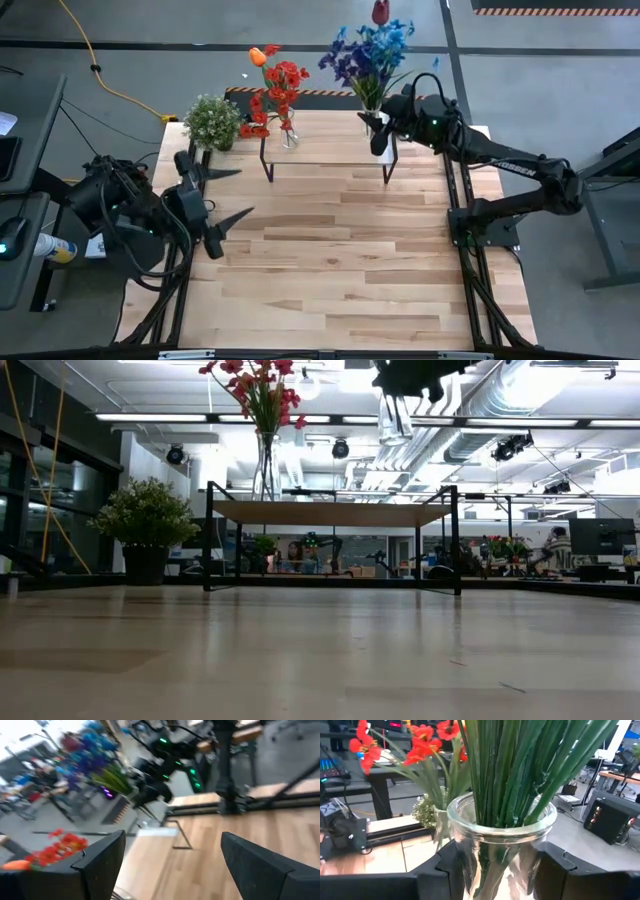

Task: Pick and place flowers into a vace then onto a shelf
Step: Put the right transparent vase on the shelf

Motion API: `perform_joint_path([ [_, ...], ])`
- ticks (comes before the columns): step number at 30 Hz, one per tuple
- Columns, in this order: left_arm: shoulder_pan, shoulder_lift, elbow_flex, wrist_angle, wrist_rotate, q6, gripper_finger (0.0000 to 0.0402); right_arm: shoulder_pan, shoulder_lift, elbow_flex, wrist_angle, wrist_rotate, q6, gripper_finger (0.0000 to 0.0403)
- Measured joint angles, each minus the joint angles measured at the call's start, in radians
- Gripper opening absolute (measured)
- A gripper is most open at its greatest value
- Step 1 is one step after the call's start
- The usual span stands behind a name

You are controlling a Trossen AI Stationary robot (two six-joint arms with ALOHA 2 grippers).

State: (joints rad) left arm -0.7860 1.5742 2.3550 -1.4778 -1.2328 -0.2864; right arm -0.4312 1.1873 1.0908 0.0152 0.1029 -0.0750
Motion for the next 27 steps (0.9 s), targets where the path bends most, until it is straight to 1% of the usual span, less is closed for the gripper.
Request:
perform_joint_path([
  [5,0.000,0.000,0.000,-0.062,0.095,-0.087,0.0360,-0.057,0.000,-0.001,0.002,-0.069,0.023,0.0161],
  [8,0.000,0.000,0.000,-0.096,0.122,-0.127,0.0360,-0.088,-0.001,-0.051,0.093,-0.110,0.055,0.0161],
  [12,0.000,0.000,-0.011,-0.094,0.127,-0.138,0.0360,-0.126,0.001,-0.149,0.217,-0.171,0.126,0.0161],
  [15,0.000,0.000,-0.023,-0.094,0.127,-0.138,0.0360,-0.129,0.001,-0.193,0.270,-0.171,0.127,0.0161],
  [22,0.000,0.000,-0.028,-0.094,0.144,-0.138,0.0360,-0.122,0.011,-0.241,0.310,-0.172,0.120,0.0161],
  [27,0.000,0.000,-0.028,-0.093,0.150,-0.138,0.0360,-0.105,0.039,-0.298,0.423,-0.159,0.138,0.0161],
])
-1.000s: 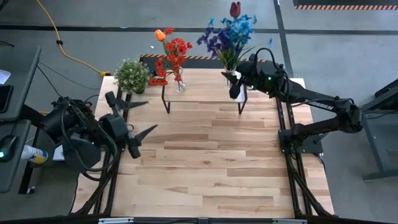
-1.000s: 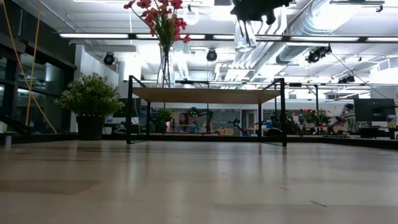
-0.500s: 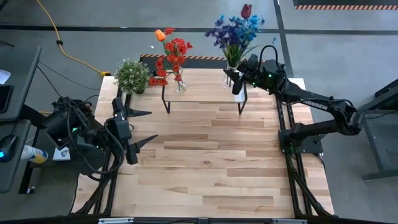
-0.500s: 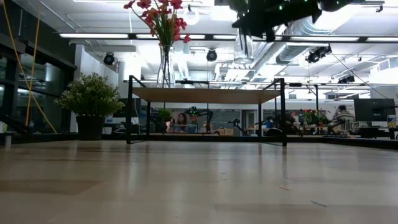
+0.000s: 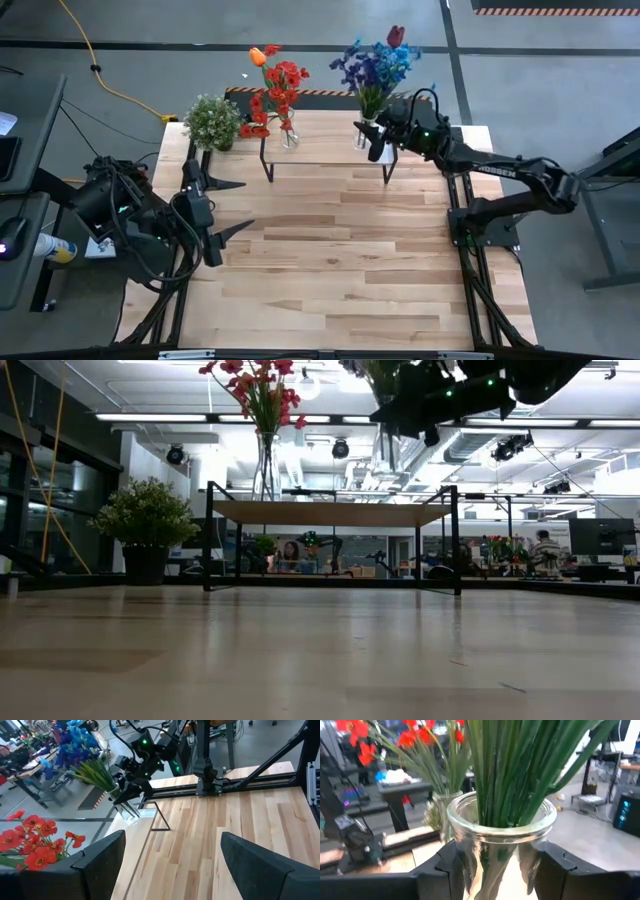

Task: Pick and place flowers into a vace then onto a shelf
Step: Put the right transparent vase on the shelf

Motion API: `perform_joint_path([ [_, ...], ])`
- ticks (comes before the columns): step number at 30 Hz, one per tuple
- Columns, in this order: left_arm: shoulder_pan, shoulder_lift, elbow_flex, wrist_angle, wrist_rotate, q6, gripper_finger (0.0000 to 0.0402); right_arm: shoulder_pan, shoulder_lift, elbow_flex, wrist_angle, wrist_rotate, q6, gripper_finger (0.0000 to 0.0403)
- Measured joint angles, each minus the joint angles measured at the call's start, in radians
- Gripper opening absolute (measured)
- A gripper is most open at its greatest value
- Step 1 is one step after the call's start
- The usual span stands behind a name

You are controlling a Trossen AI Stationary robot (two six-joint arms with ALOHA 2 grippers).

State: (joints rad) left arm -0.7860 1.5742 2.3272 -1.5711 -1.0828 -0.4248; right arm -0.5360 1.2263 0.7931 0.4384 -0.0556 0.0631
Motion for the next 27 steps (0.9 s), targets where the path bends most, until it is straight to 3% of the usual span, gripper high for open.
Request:
perform_joint_path([
  [14,0.000,0.002,0.000,0.000,0.015,0.008,0.0360,-0.015,0.165,-0.024,0.164,-0.005,-0.056,0.0161],
  [27,0.000,0.002,0.000,0.000,0.029,0.008,0.0360,-0.064,0.178,-0.024,0.173,-0.023,-0.083,0.0161],
])
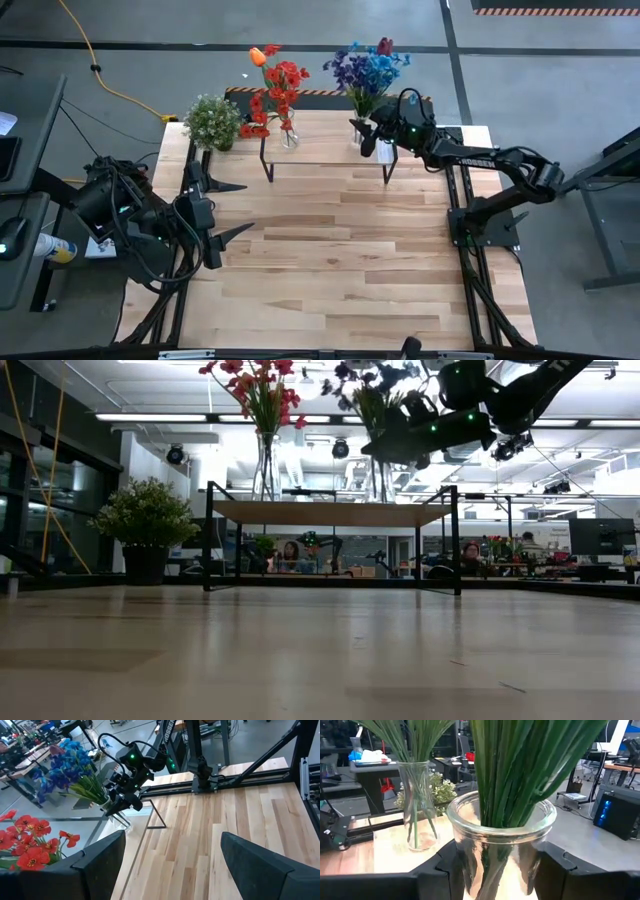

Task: Pick and place flowers into a vace then onto a shelf
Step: Put the right transparent vase on the shelf

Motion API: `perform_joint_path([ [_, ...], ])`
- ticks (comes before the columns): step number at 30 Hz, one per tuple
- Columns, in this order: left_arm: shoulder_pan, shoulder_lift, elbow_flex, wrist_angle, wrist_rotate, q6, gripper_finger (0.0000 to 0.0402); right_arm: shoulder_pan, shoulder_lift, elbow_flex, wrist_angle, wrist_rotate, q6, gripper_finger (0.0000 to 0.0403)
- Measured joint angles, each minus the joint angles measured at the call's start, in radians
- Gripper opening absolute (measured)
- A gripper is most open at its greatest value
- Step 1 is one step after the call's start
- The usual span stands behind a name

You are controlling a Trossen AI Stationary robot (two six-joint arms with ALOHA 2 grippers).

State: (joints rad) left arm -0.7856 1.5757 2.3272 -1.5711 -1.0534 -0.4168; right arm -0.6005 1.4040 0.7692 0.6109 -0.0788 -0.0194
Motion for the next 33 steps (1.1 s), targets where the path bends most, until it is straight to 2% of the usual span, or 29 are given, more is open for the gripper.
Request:
perform_joint_path([
  [29,0.000,0.000,0.000,0.000,0.017,0.000,0.0360,-0.009,0.000,0.000,-0.041,0.020,0.041,0.0161],
  [33,0.000,0.000,0.000,0.000,0.019,0.000,0.0360,-0.009,-0.001,0.002,-0.040,0.054,0.048,0.0200],
])
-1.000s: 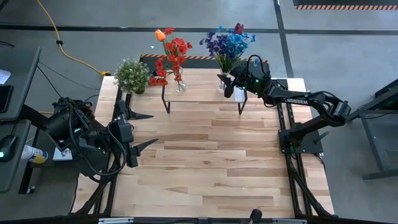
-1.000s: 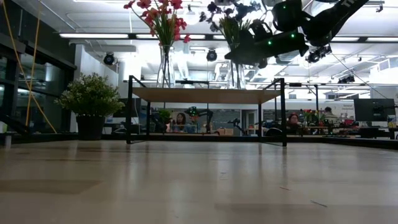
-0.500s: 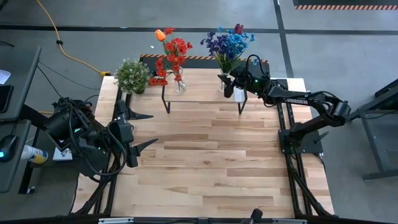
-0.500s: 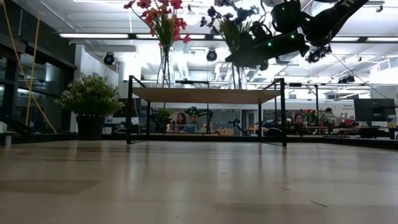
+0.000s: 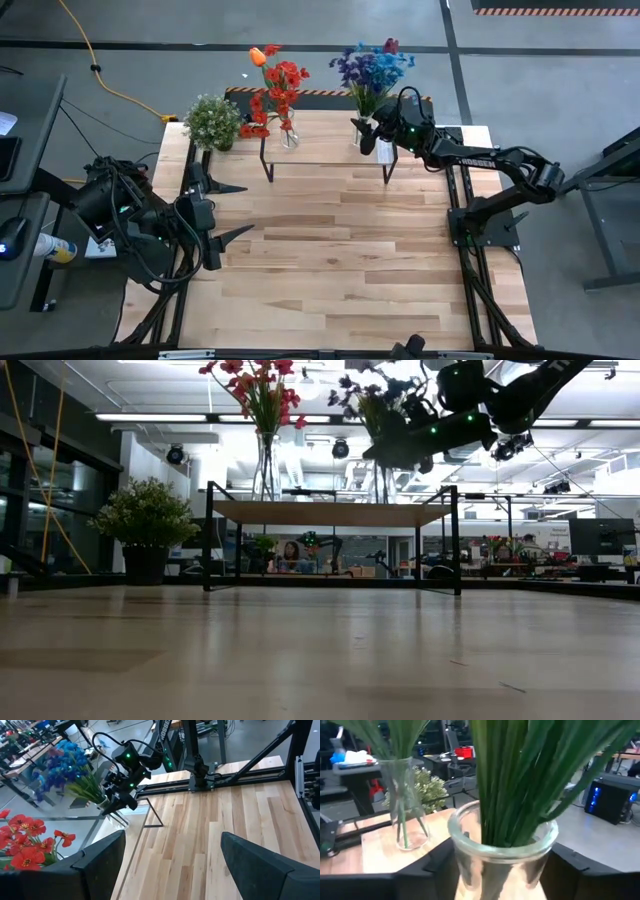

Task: Pick and place flowers into a vace then onto a shelf
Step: Put the right transparent vase on the shelf

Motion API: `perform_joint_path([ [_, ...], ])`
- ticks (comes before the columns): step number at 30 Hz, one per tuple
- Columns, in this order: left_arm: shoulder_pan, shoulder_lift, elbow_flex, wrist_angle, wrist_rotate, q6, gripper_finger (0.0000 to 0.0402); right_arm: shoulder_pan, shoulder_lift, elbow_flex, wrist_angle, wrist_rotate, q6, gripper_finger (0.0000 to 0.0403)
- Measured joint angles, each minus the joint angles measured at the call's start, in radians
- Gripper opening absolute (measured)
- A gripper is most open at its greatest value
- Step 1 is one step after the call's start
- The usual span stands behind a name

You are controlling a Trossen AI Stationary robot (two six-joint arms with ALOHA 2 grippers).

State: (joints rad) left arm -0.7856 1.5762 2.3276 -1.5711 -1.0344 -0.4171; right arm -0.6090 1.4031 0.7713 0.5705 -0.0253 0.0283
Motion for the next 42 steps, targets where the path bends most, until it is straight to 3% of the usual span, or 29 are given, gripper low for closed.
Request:
perform_joint_path([
  [3,0.000,0.000,0.000,0.000,0.000,0.000,0.0360,0.000,-0.001,0.000,-0.001,0.015,0.019,0.0232],
  [7,0.000,0.000,0.000,0.000,0.000,0.000,0.0360,0.000,-0.001,0.000,-0.004,0.016,0.019,0.0245],
  [29,0.000,0.000,0.000,0.000,0.000,-0.001,0.0360,0.000,-0.004,0.000,-0.016,0.025,-0.008,0.0248],
  [42,0.000,0.000,0.000,0.000,0.020,0.000,0.0360,0.005,-0.088,-0.002,-0.115,0.019,-0.007,0.0248],
])
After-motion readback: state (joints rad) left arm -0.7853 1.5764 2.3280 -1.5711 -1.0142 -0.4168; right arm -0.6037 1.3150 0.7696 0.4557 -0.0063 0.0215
